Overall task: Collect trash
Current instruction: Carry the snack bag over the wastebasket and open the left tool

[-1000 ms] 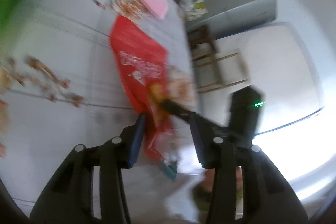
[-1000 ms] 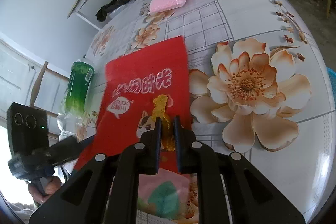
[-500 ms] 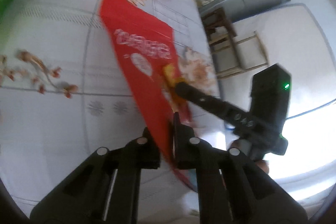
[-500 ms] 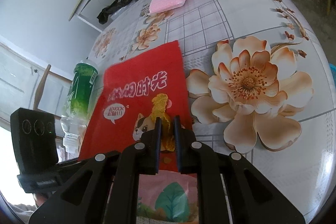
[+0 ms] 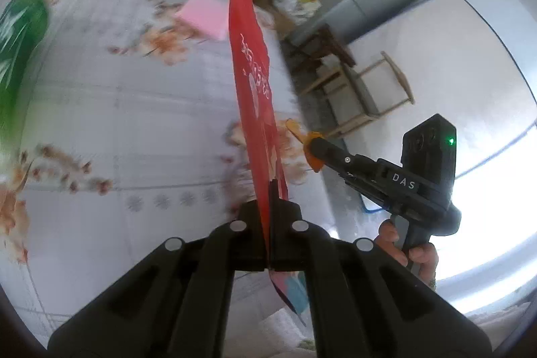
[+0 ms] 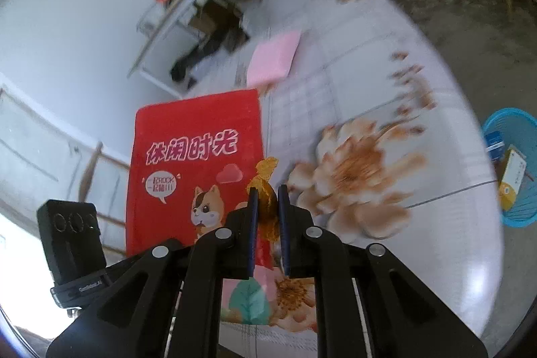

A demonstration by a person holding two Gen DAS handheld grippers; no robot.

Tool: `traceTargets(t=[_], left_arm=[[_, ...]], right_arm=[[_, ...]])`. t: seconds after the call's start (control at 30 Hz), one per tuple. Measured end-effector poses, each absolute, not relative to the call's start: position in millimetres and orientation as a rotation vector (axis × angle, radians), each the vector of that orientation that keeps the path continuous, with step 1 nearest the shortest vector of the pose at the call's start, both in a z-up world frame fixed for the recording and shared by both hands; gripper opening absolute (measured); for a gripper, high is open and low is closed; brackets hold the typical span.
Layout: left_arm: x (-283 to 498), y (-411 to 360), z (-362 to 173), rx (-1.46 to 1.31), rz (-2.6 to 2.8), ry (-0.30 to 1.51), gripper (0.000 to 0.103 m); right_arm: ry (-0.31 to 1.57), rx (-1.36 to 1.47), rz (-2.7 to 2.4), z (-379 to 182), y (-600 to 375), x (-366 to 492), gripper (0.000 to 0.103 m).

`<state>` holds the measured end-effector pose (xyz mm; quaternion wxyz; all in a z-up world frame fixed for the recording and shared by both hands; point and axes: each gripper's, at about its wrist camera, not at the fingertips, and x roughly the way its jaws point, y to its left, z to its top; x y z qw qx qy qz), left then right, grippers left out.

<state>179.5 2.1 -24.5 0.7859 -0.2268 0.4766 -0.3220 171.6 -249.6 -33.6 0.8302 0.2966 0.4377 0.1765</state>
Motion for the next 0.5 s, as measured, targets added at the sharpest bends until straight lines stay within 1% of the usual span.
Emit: traceTargets(t=[0.1, 0.27, 0.4, 0.5], left_arm=[[186.3, -17.7, -11.8, -0.434, -0.742, 1.015, 0.000], [204.5, -86.1, 6.0, -0.307, -0.878, 1.022, 0.000], [221.8, -157.1, 7.6, -0.204, -0.978, 1.074, 0.000], [228.5, -203.8, 1.9, -0.123, -1.016, 1.115, 0.000]], right_arm=[[0.853, 0.659, 0.298, -16.9, -285.7, 154.8, 0.012], [0.750, 0.712, 0.104, -4.9, -356.0, 119.3, 0.012], [0.739, 0.764, -0.062, -20.5, -411.1, 94.8, 0.012], [0.775, 0.830, -0.164, -49.6, -449.2, 88.2, 0.012]])
